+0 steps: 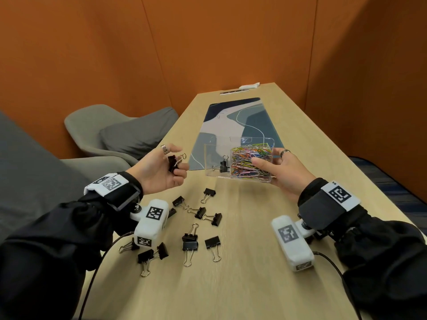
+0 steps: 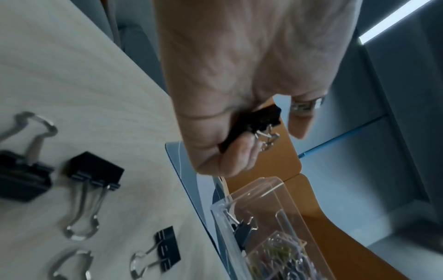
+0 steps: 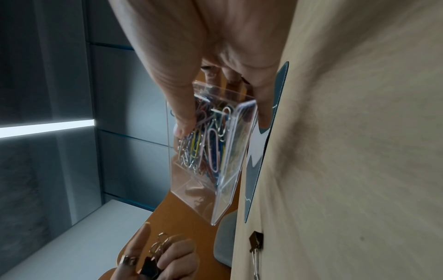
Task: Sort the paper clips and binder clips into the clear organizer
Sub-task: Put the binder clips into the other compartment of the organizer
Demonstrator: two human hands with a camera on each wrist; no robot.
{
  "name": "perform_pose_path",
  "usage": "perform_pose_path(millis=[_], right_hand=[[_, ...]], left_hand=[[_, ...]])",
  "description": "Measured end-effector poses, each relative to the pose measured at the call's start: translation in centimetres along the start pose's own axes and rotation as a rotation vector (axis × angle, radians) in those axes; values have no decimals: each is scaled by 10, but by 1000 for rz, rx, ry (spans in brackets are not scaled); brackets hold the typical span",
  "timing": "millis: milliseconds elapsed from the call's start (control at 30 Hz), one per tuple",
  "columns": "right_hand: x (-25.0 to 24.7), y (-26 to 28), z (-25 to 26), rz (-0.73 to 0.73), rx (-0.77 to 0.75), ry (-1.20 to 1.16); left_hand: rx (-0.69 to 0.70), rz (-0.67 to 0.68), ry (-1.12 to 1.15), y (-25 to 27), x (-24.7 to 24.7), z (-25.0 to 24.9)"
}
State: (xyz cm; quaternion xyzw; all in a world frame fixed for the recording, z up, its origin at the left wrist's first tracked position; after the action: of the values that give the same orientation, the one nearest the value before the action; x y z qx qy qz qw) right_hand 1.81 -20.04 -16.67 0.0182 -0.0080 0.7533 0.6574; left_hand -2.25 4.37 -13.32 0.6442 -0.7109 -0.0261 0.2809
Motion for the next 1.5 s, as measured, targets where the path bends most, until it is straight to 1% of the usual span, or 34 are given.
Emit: perform_pose_path(millis=[33,167,300,367,467,533,567,667,733,833,933,1167,1267,1300,1367,1433,1500], right_hand=[[0,0,0,2,-1,-5],[0,-1,0,-1,-4,-21],[-1,-2,-1,-2,-9,-32],[-1,-2,-1,0,-11,-53],[-1,-3,-1,1,-11,-56],[-2,-3,-1,0,-9,-59],[-2,-3,-1,-3,-9,-60],[-4,-4,0,-12,-10,-56],[-4,-4,0,-17,-11,-52],[-4,-3,0,-19,-11,-51],[-3,-3,0,-22,-14,-48],[-2,-3,1,-21,-18,-27],[-2,-3,1,-17,-16,-23],[-2,-3,1,-16,-17,-19],[-2,-2,1,-14,-17,-6],[-1,-1,2,-14,-17,1],[-1,-1,2,-16,-13,7]], left_hand=[[-6,-31,-15,0,-1,1],[45,-129,-185,-2,-7,-2],[60,-144,-342,-2,-9,-5],[51,-145,-469,-5,-7,-4],[62,-186,-662,-11,-5,-4],[68,-171,-777,-16,0,-1],[76,-150,-875,-18,4,0],[127,-94,-1285,-22,19,5],[132,-50,-1493,-25,27,11],[115,-18,-1634,-32,30,17],[108,-44,-1702,-38,28,18],[-57,-40,-1769,-43,14,26],[-71,-40,-1762,-42,10,25],[-70,-42,-1724,-41,10,23],[-48,-46,-1526,-38,10,17],[-14,-61,-1231,-31,8,8],[26,-66,-1002,-23,6,-2]])
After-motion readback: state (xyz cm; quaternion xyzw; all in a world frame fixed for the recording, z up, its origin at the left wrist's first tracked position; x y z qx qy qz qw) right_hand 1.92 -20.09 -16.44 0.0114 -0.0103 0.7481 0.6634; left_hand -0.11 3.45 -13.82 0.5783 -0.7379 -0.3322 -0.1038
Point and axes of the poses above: each hand's wrist, its own y-axis away from the middle knuckle, its own x-axis out of the palm, z = x × y, the point moved 8 cm from there along -y, towards the middle knuckle, and after that the axes turned 6 degrees about y, right-handed, at the moved point
